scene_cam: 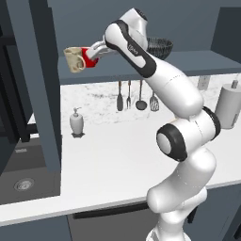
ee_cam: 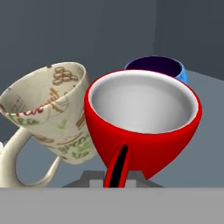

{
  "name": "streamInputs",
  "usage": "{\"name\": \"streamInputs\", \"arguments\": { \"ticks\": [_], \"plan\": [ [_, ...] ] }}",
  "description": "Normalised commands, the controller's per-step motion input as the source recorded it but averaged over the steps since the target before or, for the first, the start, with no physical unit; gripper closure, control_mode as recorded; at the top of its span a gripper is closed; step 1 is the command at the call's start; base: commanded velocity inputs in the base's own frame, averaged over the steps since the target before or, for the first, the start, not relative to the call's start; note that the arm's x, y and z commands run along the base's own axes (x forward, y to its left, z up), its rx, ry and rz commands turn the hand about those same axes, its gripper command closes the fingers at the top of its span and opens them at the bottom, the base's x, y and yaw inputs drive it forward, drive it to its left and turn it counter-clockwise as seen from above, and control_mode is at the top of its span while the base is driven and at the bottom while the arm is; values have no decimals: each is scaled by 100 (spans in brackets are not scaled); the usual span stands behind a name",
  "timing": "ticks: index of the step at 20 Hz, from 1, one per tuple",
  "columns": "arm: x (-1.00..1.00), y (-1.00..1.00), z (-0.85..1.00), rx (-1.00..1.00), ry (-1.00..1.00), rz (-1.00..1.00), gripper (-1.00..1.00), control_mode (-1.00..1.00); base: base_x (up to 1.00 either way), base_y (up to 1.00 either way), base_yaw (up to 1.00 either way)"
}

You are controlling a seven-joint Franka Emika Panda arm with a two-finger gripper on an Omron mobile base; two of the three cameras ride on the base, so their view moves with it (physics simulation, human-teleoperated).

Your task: Gather all objects into one cabinet and sort the glasses and bowls to opposite sides.

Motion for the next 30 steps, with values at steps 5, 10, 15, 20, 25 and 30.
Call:
{"name": "streamInputs", "arguments": {
  "ticks": [5, 10, 15, 20, 25, 30],
  "plan": [
    [3, 2, -3, 0, 0, 0, 100, -100, 0, 0, 0],
    [2, -7, -8, 0, -1, 0, 100, -100, 0, 0, 0],
    [0, -11, -6, 0, -2, 0, 100, -100, 0, 0, 0],
    [1, -9, 0, 0, -2, 0, 100, -100, 0, 0, 0],
    [0, -4, -4, 0, -2, 0, 100, -100, 0, 0, 0],
    [0, 0, -12, 0, 0, 0, 100, -100, 0, 0, 0]
  ]
}}
